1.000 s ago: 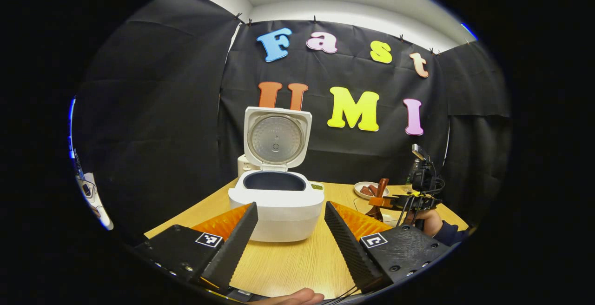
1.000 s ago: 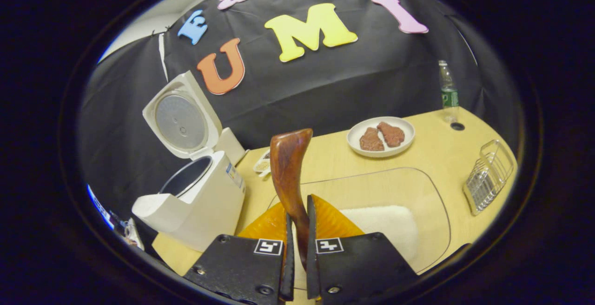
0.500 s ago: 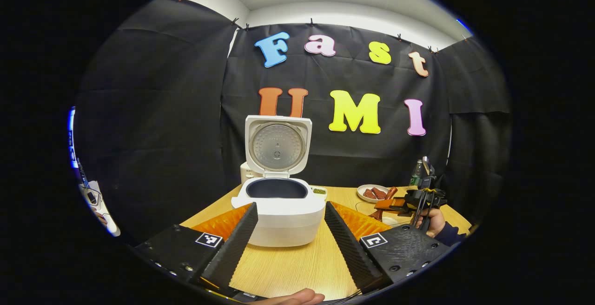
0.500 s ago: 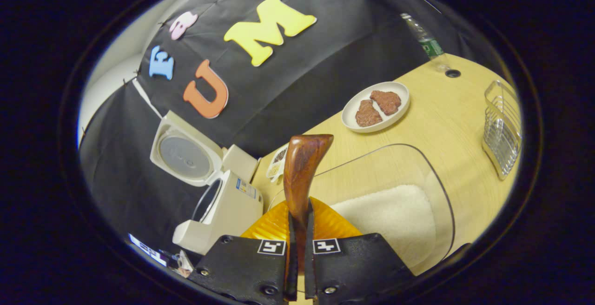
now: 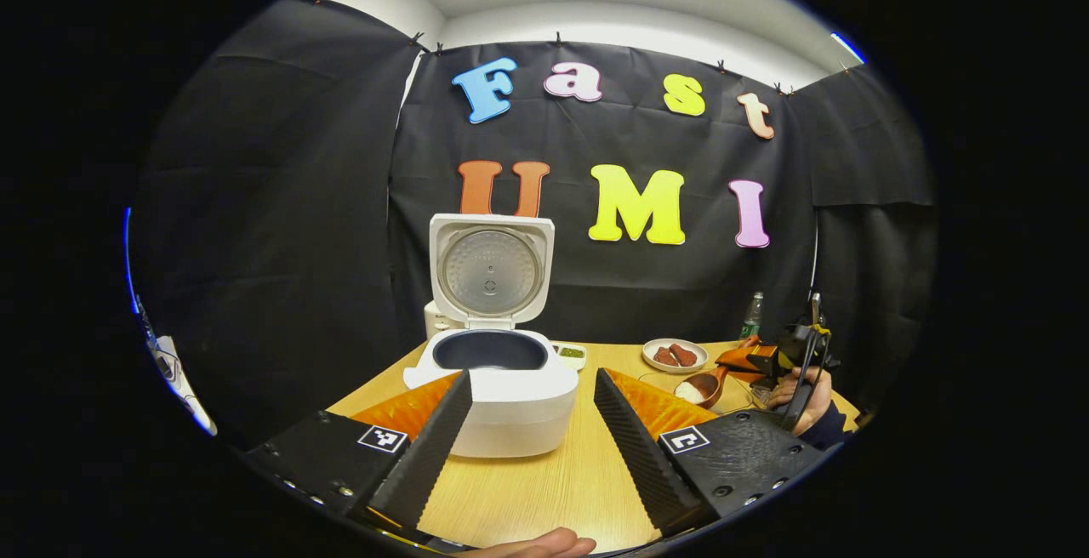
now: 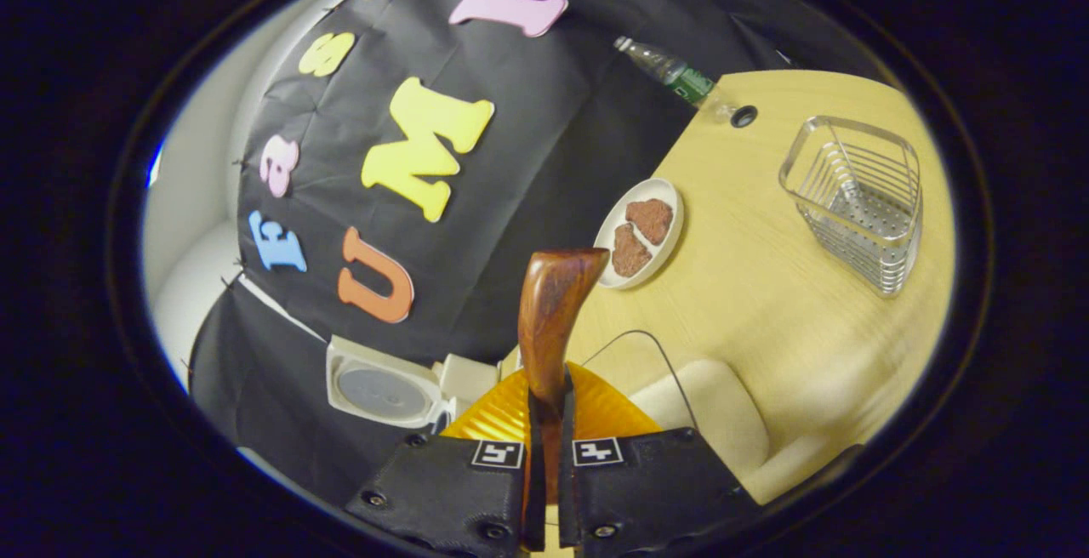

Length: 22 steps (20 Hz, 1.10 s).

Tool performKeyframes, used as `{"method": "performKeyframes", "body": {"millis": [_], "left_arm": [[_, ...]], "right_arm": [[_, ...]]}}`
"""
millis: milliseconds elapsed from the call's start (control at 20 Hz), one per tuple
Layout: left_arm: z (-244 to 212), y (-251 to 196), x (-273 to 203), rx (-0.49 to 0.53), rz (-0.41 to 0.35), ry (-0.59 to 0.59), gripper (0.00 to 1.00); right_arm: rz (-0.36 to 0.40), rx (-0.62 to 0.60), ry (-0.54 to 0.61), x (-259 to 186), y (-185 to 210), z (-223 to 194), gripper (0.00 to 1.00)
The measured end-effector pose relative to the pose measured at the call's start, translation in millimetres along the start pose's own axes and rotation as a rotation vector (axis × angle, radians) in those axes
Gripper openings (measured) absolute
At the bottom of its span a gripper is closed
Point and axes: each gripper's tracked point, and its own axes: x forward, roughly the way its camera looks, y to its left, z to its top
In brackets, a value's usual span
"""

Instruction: Close the left gripper, press the button to open the rice cooker; take a wooden spoon from the chopstick holder with the right hand, scoop a spoonful of rice and pour it into the rice cooker, then put the wooden spoon back into the chopstick holder.

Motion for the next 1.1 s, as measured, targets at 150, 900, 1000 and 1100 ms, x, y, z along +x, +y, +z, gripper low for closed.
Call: {"method": "performKeyframes", "body": {"millis": [150, 900, 1000, 1100], "left_arm": [[3.7, 0.6, -1.1, -0.003, -0.007, -0.002, 0.92], [19.8, 17.6, -29.1, 0.044, -0.015, -0.073, 0.92], [22.5, 30.0, -33.5, 0.048, 0.002, -0.082, 0.92], [25.4, 39.6, -38.3, 0.038, 0.011, -0.099, 0.92]], "right_arm": [[0.032, 0.17, -0.05, -17.8, 7.5, 19.9, 0.08], [0.156, 0.385, -0.025, -13.7, 84.5, 14.9, 0.07], [0.177, 0.385, -0.004, -2.5, 106.3, 3.7, 0.07], [0.172, 0.35, 0.012, 10.2, 125.0, -10.9, 0.07]]}}
